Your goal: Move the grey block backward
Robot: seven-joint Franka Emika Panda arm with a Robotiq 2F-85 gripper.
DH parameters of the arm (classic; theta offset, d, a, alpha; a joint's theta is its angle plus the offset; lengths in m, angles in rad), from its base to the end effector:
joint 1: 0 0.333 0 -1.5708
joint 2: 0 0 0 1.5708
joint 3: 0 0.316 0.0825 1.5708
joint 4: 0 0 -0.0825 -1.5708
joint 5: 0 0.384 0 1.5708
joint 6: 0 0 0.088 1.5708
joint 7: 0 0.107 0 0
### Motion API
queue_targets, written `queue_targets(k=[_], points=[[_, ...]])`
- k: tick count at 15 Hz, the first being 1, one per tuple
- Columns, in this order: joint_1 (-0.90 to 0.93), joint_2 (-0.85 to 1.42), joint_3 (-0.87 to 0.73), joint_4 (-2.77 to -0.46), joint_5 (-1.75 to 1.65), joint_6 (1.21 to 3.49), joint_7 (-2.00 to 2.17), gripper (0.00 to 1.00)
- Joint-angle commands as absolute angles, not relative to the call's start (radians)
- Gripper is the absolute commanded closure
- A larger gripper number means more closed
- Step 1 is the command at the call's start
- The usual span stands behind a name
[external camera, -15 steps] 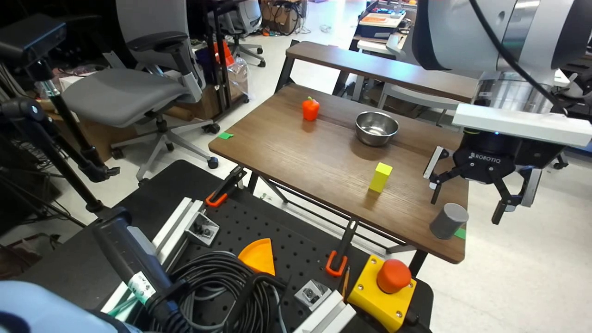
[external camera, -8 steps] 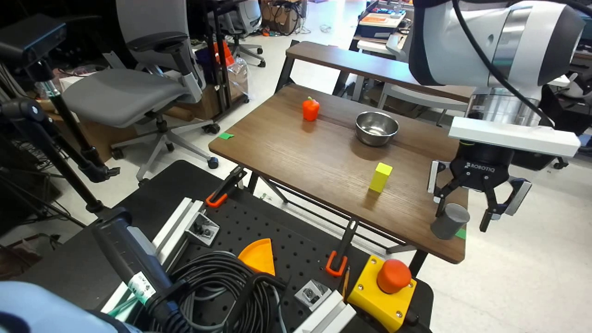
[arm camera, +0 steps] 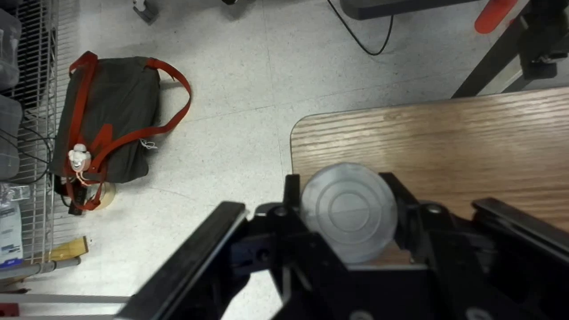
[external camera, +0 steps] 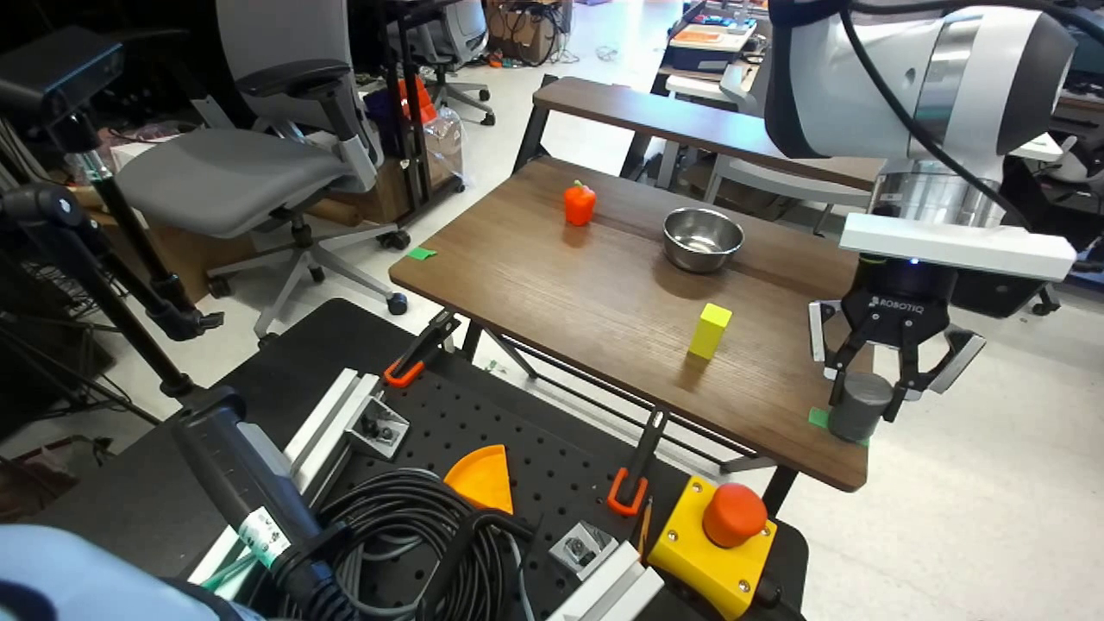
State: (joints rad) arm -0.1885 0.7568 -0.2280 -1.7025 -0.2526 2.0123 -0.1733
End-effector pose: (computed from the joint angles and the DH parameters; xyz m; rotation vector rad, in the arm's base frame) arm 0.5657 -0.2585 0.1395 2.8179 -0.0800 -0.7546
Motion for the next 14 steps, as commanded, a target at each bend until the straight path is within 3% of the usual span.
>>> queue_targets(k=[1, 8, 14], points=[[-0.223, 0.730, -0.196, -1.605, -0.217, 1.943, -0.191, 0.79], [-0.285, 0.855, -0.093, -1.182, -0.011, 1.621, -0.261, 0.79], [-0.272, 1.042, -0.073, -0.903, 0.027, 1.480, -0.180, 0.79]])
